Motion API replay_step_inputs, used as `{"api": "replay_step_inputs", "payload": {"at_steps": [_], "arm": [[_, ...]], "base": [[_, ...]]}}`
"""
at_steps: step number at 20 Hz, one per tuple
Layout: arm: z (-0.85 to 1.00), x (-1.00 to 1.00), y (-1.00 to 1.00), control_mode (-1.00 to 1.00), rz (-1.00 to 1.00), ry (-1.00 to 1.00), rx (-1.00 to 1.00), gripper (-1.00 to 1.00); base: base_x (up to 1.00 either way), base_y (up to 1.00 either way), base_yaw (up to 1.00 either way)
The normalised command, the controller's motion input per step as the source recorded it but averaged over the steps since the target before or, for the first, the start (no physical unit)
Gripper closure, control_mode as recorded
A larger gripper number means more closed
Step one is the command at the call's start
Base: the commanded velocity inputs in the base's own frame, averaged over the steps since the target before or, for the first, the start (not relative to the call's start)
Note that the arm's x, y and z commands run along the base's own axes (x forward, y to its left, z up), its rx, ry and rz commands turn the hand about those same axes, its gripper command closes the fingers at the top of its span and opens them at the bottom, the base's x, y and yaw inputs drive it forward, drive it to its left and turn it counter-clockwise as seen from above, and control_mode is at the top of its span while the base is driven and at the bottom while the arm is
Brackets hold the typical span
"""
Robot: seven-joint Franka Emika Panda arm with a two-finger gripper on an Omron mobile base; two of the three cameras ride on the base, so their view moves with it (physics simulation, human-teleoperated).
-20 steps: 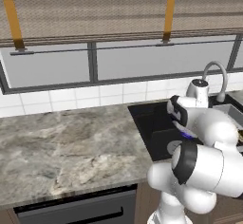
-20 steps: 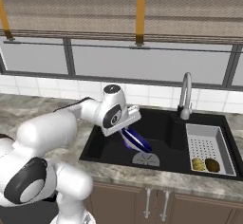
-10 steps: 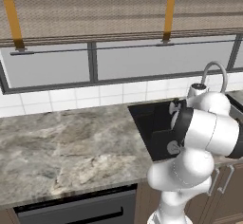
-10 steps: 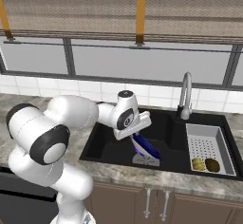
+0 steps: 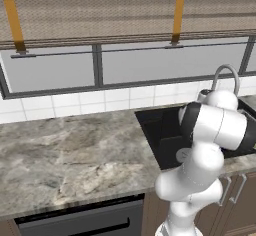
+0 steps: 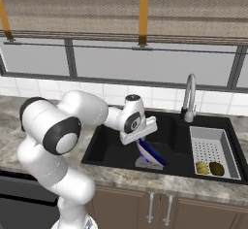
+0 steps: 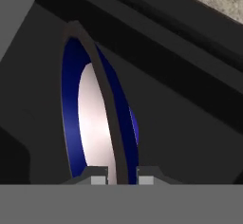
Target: Dump the squash and avocado from the bowl so the bowl can be washed. Place the bowl in the sink after clearing the leftovers.
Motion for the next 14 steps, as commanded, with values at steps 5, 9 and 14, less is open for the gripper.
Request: {"api": "replay_step_inputs", "payload": {"at_steps": [5, 9, 14], "arm": [[-0.33, 0.26, -0.04, -1.0, 0.0, 0.0, -0.04, 1.0], [-0.32, 0.16, 0.0, -1.0, 0.0, 0.03, 0.0, 1.0], [-0.37, 0.03, 0.0, -1.0, -0.01, 0.14, 0.0, 1.0]], "base": [[0.0, 0.0, 0.0], [0.0, 0.0, 0.0], [0.0, 0.0, 0.0]]}}
